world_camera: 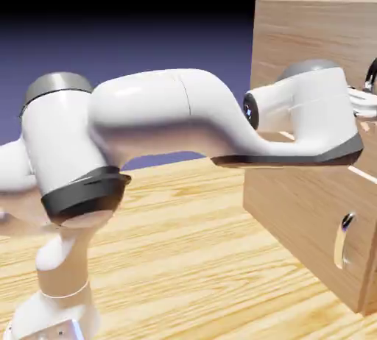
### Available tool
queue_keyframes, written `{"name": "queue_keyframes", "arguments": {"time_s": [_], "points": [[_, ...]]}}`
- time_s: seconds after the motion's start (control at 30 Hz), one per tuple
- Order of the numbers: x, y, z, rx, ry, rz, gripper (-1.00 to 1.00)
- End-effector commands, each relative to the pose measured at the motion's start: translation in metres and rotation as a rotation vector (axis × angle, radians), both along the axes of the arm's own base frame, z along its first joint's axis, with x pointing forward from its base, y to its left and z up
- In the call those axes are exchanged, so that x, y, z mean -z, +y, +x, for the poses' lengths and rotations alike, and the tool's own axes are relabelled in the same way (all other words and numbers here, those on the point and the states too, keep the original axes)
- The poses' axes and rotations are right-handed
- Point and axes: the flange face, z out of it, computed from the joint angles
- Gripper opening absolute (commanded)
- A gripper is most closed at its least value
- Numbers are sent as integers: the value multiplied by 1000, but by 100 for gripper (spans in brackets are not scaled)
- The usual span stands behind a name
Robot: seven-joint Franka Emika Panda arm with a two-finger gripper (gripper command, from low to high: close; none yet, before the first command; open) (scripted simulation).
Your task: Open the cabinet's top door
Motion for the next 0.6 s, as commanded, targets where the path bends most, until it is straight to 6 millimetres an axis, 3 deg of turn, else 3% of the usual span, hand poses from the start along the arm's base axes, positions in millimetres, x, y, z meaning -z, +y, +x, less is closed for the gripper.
{"name": "queue_keyframes", "arguments": {"time_s": [0.0, 0.3, 0.57], "points": [[0, 2, -7, 13, 0, 0, -100], [0, 19, -60, 121, 0, 0, -100], [0, 34, -95, 194, 0, 0, -100]]}}
